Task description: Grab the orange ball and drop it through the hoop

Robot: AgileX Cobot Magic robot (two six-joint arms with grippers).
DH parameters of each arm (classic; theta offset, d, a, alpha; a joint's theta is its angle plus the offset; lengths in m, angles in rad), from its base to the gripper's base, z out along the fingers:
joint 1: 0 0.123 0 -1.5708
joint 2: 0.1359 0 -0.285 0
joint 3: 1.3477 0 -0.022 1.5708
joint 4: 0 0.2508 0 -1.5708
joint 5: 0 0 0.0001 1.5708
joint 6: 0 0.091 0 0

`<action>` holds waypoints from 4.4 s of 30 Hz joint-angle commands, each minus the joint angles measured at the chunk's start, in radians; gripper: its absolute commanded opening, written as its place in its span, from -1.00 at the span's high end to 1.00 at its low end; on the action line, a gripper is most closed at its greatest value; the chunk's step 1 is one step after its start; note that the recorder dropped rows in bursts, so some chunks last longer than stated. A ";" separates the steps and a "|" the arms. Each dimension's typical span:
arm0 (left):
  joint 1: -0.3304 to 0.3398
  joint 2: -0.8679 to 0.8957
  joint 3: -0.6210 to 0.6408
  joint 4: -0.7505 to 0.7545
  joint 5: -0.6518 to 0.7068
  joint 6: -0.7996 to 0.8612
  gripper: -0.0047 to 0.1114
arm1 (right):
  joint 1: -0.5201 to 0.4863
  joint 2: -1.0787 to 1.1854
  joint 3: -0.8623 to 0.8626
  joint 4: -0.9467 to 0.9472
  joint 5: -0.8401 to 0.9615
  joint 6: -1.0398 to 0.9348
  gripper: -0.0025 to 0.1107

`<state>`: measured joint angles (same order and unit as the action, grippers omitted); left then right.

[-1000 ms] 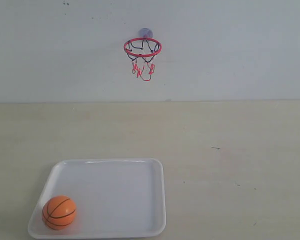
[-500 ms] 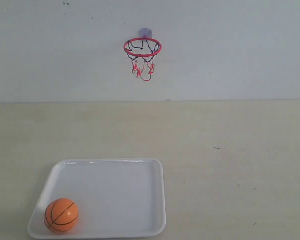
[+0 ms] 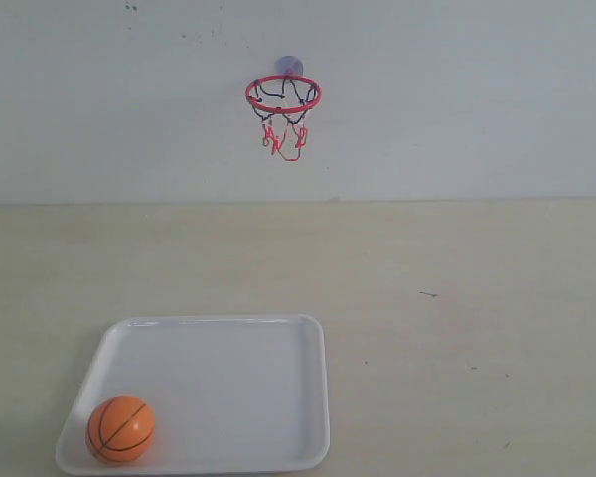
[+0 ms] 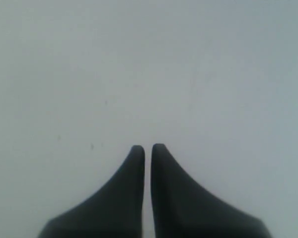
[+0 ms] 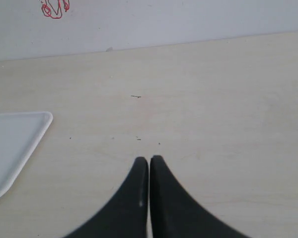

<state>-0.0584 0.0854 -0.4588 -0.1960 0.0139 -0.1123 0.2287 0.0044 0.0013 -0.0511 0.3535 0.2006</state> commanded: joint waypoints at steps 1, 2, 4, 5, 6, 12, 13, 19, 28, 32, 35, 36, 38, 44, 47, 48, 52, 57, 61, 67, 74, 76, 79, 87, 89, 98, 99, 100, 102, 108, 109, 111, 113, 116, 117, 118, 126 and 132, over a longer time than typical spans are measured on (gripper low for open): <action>-0.004 0.296 -0.229 -0.009 0.475 0.019 0.85 | 0.002 -0.004 -0.001 -0.007 -0.013 -0.001 0.96; -0.004 0.360 -0.282 -0.009 0.564 0.063 0.85 | 0.002 -0.004 -0.001 -0.007 -0.013 -0.001 0.96; -0.004 0.518 -0.407 -0.026 0.779 0.155 0.85 | 0.002 -0.004 -0.001 -0.007 -0.013 -0.001 0.96; -0.004 0.596 -0.462 -0.042 0.851 0.188 0.85 | 0.002 -0.004 -0.001 -0.007 -0.013 -0.001 0.96; -0.004 0.669 -0.508 -0.074 0.937 0.246 0.85 | 0.002 -0.004 -0.001 -0.007 -0.013 -0.001 0.96; -0.004 1.003 -0.581 -0.202 1.034 0.471 0.85 | 0.002 -0.004 -0.001 -0.007 -0.013 -0.001 0.96; -0.004 1.041 -0.581 -0.207 1.034 0.496 0.85 | 0.002 -0.004 -0.001 -0.007 -0.013 -0.001 0.96; -0.004 1.235 -0.581 -0.274 1.092 0.626 0.50 | 0.002 -0.004 -0.001 -0.007 -0.013 -0.001 0.96; -0.046 1.314 -0.510 -0.393 1.085 0.787 -0.36 | 0.002 -0.004 -0.001 -0.007 -0.013 -0.001 0.96; -0.077 1.349 -0.472 -0.349 1.005 0.767 -0.36 | 0.002 -0.004 -0.001 -0.007 -0.013 -0.001 0.96; -0.106 1.379 -0.463 -0.289 0.959 0.710 -0.36 | 0.002 -0.004 -0.001 -0.007 -0.013 -0.001 0.96; -0.118 1.389 -0.460 -0.268 0.949 0.692 -0.36 | 0.002 -0.004 -0.001 -0.007 -0.013 -0.001 0.96; -0.146 1.410 -0.460 -0.231 0.925 0.677 -0.36 | 0.002 -0.004 -0.001 -0.007 -0.013 -0.001 0.96; -0.212 1.464 -0.460 -0.204 0.798 0.652 -0.36 | 0.002 -0.004 -0.001 -0.007 -0.013 -0.001 0.96; -0.221 1.495 -0.460 -0.207 0.789 0.652 -0.36 | 0.002 -0.004 -0.001 -0.007 -0.013 -0.001 0.96; -0.221 1.503 -0.460 -0.210 0.783 0.652 -0.36 | 0.002 -0.004 -0.001 -0.007 -0.013 -0.001 0.96; -0.221 1.538 -0.460 -0.208 0.785 0.652 -0.36 | 0.002 -0.004 -0.001 -0.007 -0.013 -0.001 0.96; -0.221 1.563 -0.460 -0.199 0.783 0.652 -0.36 | 0.002 -0.004 -0.001 -0.007 -0.013 -0.001 0.96; -0.221 1.589 -0.460 -0.167 0.769 0.644 -0.34 | 0.002 -0.004 -0.001 -0.007 -0.013 -0.001 0.96; -0.221 1.633 -0.460 -0.144 0.762 0.600 -0.34 | 0.002 -0.004 -0.001 -0.007 -0.013 -0.001 0.96; -0.223 1.681 -0.460 -0.190 0.744 0.600 -0.34 | 0.002 -0.004 -0.001 -0.007 -0.013 -0.001 0.96; -0.232 1.695 -0.460 -0.188 0.741 0.600 -0.34 | 0.002 -0.004 -0.001 -0.007 -0.013 -0.001 0.96; -0.256 1.716 -0.460 -0.187 0.725 0.599 -0.34 | 0.002 -0.004 -0.001 -0.007 -0.013 -0.001 0.96; -0.265 1.736 -0.464 -0.183 0.685 0.599 0.44 | 0.002 -0.004 -0.001 -0.007 -0.004 -0.001 0.96; -0.265 1.735 -0.491 -0.181 0.695 0.599 0.85 | 0.002 -0.004 -0.001 -0.007 -0.004 -0.001 0.96; -0.209 1.650 -0.731 -0.330 0.352 0.755 0.85 | 0.002 -0.004 -0.001 -0.007 -0.004 -0.001 0.96; -0.205 1.671 -0.806 -0.374 0.336 0.823 0.85 | 0.002 -0.004 -0.001 -0.007 -0.004 -0.001 0.96; -0.205 1.689 -0.850 -0.392 0.339 0.852 0.85 | 0.002 -0.004 -0.001 -0.007 -0.004 -0.001 0.96; -0.205 1.750 -0.980 -0.440 0.342 0.903 0.85 | 0.002 -0.004 -0.001 -0.007 -0.004 -0.001 0.96; -0.202 2.045 -1.480 -0.504 0.418 1.052 0.85 | 0.002 -0.004 -0.001 -0.007 -0.004 -0.001 0.96; -0.202 2.075 -1.531 -0.514 0.438 1.061 0.85 | 0.002 -0.004 -0.001 -0.007 -0.004 -0.001 0.96; -0.202 2.160 -1.671 -0.568 0.487 1.102 0.85 | 0.002 -0.004 -0.001 -0.007 -0.004 -0.001 0.96; -0.202 2.231 -1.783 -0.595 0.496 1.120 0.85 | 0.002 -0.004 -0.001 -0.007 -0.004 -0.001 0.96; -0.202 2.291 -1.880 -0.615 0.518 1.123 0.85 | 0.002 -0.004 -0.001 -0.007 -0.004 -0.001 0.96; -0.202 2.309 -1.910 -0.625 0.521 1.125 0.85 | 0.002 -0.004 -0.001 -0.007 -0.004 -0.001 0.96; -0.202 2.322 -1.929 -0.638 0.521 1.130 0.85 | 0.002 -0.004 -0.001 -0.007 -0.004 -0.001 0.96; -0.200 2.378 -1.993 -0.748 0.496 1.233 0.85 | 0.002 -0.004 -0.001 -0.007 -0.004 -0.001 0.96; -0.195 2.383 -1.997 -0.794 0.506 1.272 0.85 | 0.002 -0.004 -0.001 -0.007 -0.004 -0.001 0.96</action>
<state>-0.2563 2.4699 -2.4478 -0.9644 0.5190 1.1313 0.2287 0.0044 0.0013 -0.0511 0.3535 0.2006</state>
